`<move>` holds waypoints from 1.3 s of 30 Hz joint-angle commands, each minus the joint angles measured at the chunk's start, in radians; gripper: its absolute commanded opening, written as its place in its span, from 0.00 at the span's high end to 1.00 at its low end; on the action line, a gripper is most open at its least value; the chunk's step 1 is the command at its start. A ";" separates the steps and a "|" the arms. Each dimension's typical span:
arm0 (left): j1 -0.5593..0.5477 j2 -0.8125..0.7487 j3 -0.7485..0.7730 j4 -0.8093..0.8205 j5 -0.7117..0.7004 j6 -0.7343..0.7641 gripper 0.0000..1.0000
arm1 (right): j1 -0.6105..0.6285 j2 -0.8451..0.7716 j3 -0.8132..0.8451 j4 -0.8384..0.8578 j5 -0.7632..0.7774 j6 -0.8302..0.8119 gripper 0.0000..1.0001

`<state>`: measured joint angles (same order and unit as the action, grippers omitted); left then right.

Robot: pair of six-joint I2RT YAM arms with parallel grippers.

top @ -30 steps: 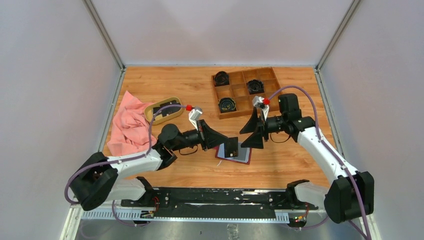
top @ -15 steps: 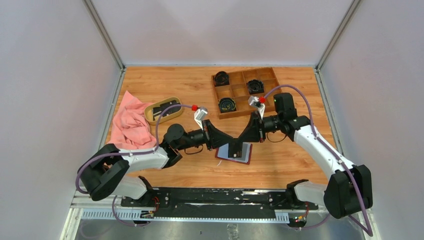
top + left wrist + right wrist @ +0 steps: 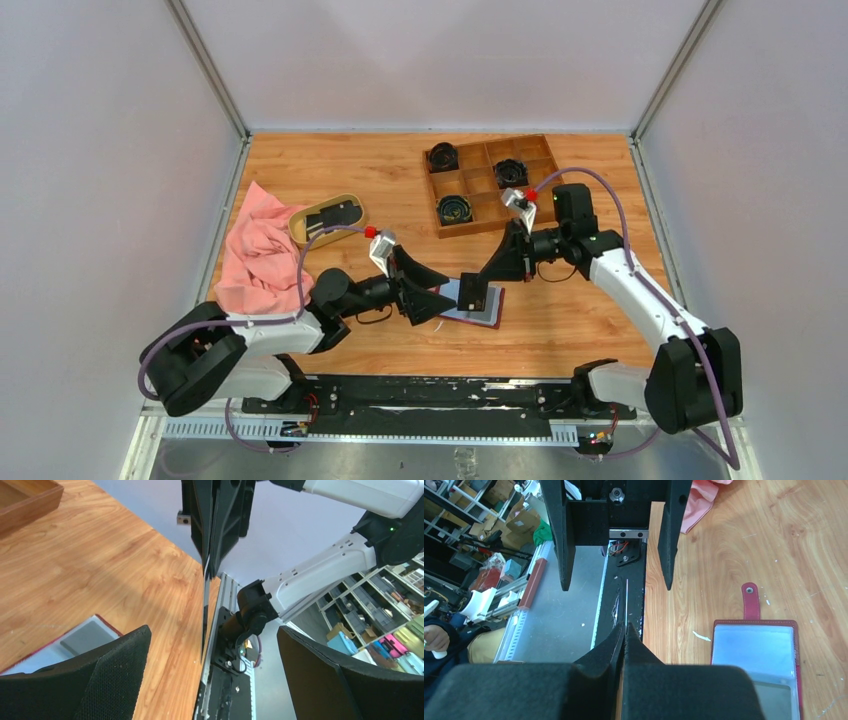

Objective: Put the credit cards into the card holder
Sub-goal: Pick up the credit card from the storage box.

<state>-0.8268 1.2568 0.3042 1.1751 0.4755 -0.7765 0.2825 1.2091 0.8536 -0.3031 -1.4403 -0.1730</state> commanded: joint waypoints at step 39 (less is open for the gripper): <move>0.060 0.298 0.247 0.070 0.200 -0.118 0.68 | -0.075 0.027 -0.094 0.353 -0.061 0.349 1.00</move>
<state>-0.7807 1.5845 0.5236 1.3579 0.6201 -0.9455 0.1905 1.2343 0.7586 0.0818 -1.4883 0.2176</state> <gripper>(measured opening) 0.337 0.007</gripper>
